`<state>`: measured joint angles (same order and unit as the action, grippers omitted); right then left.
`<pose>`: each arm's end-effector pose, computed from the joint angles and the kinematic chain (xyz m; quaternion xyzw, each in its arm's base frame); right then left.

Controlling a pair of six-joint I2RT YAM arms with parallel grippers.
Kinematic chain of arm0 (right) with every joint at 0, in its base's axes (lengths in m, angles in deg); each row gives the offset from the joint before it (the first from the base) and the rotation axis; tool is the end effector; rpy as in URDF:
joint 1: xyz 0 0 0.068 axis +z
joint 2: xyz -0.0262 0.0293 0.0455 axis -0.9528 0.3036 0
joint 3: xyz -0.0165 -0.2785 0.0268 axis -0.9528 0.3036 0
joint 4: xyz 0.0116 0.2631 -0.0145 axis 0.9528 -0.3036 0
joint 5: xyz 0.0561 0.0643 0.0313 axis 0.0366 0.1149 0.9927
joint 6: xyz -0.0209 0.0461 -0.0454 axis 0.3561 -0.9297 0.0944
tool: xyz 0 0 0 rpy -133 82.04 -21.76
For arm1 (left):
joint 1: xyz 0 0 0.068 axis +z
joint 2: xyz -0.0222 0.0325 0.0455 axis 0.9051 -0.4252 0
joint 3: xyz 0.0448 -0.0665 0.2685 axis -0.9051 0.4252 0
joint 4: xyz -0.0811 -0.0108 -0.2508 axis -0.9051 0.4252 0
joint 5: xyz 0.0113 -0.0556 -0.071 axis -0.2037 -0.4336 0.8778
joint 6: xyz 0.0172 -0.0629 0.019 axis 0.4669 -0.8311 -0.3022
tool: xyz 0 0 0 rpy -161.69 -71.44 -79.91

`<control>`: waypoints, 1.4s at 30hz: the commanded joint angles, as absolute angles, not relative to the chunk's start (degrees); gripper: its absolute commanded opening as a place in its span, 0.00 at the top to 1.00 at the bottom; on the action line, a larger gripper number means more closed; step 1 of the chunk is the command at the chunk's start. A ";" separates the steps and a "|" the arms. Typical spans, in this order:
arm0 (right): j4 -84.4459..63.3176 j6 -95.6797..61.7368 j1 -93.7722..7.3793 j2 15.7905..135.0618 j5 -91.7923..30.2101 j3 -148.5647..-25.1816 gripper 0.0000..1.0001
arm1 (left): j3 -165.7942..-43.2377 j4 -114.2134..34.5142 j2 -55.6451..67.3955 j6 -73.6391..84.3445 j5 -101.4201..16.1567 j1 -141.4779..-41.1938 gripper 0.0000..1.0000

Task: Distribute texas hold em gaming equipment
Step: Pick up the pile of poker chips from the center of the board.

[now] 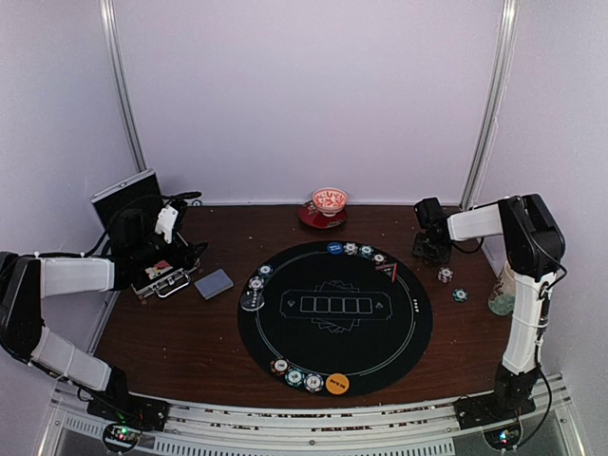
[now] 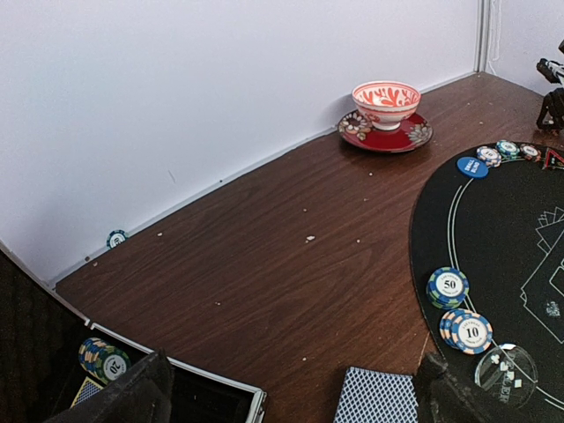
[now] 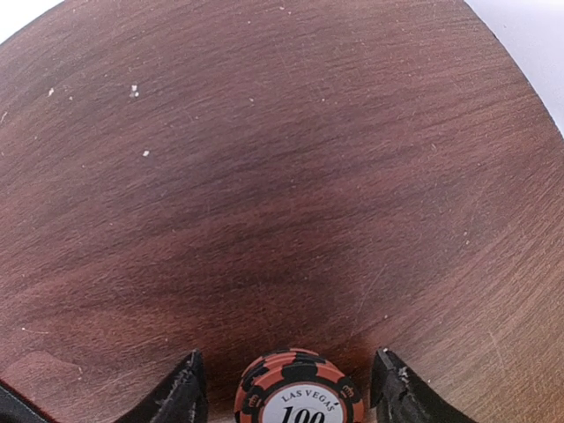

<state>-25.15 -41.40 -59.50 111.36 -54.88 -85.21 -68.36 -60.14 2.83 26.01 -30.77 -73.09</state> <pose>0.4244 0.0807 0.1231 0.1910 0.9334 -0.0259 0.3028 0.3006 -0.0625 0.2140 0.2206 0.7825 -0.1391 0.5654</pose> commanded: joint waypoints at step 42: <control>-27.76 -38.84 -53.77 105.27 -61.98 -86.11 0.72 | -70.05 -61.54 2.20 26.29 -30.68 -73.01 0.02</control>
<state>-26.94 -40.00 -56.01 108.58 -57.98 -85.13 -68.38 -60.14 2.83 26.01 -30.77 -73.09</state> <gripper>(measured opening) 0.414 0.979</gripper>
